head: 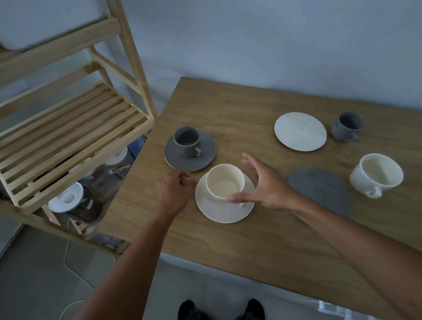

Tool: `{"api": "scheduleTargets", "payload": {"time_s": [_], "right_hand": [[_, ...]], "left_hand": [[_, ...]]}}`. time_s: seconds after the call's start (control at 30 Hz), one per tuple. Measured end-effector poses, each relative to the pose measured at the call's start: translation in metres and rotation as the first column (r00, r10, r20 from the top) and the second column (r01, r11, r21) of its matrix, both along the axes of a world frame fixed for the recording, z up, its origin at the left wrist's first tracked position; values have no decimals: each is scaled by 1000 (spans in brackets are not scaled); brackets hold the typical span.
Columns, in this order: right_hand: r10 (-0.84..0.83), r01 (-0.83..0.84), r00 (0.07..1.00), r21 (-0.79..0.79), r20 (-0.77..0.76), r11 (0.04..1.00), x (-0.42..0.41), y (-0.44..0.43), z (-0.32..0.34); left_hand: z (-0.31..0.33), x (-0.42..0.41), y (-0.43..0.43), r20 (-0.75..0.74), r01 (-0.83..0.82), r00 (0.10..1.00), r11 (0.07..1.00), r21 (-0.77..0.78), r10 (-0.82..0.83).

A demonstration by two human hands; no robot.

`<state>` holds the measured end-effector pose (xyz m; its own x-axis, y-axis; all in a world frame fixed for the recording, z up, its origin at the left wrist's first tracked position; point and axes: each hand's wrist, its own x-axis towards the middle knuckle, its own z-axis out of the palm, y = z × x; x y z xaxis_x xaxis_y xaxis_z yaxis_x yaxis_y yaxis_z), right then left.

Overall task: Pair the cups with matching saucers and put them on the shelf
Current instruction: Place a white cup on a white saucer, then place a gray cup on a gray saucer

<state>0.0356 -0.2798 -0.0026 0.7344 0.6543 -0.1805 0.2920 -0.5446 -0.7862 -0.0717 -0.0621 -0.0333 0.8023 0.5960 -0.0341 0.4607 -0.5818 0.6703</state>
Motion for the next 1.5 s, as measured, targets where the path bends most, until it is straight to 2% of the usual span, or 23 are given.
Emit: {"api": "scheduleTargets", "payload": {"time_s": [0.1,0.3,0.5,0.77,1.07,1.3,1.4,1.5], "right_hand": [[-69,69,997,5,32,998,21,-16,13],[-213,214,969,2,125,977,70,-64,35],[-370,384,896,-7,245,923,127,-113,44],[-504,528,831,-46,237,848,202,-172,29],[-493,521,850,-159,185,839,239,-188,-3],[-505,523,847,-91,165,848,237,-188,-8],[-491,506,854,-58,169,860,225,-188,5],[-477,477,864,39,160,878,202,-187,31]], "left_hand": [[26,15,-6,98,76,992,997,16,-77],[60,69,-55,184,227,958,974,-6,-222],[59,120,-119,120,313,943,950,-16,-309],[27,154,-185,49,337,942,929,-156,-333],[-6,152,-200,-46,373,922,913,-165,-385],[-13,154,-195,-87,352,926,922,-160,-368],[-16,155,-192,-89,354,922,914,-195,-377],[-17,156,-190,-86,359,919,908,-216,-384]]}}
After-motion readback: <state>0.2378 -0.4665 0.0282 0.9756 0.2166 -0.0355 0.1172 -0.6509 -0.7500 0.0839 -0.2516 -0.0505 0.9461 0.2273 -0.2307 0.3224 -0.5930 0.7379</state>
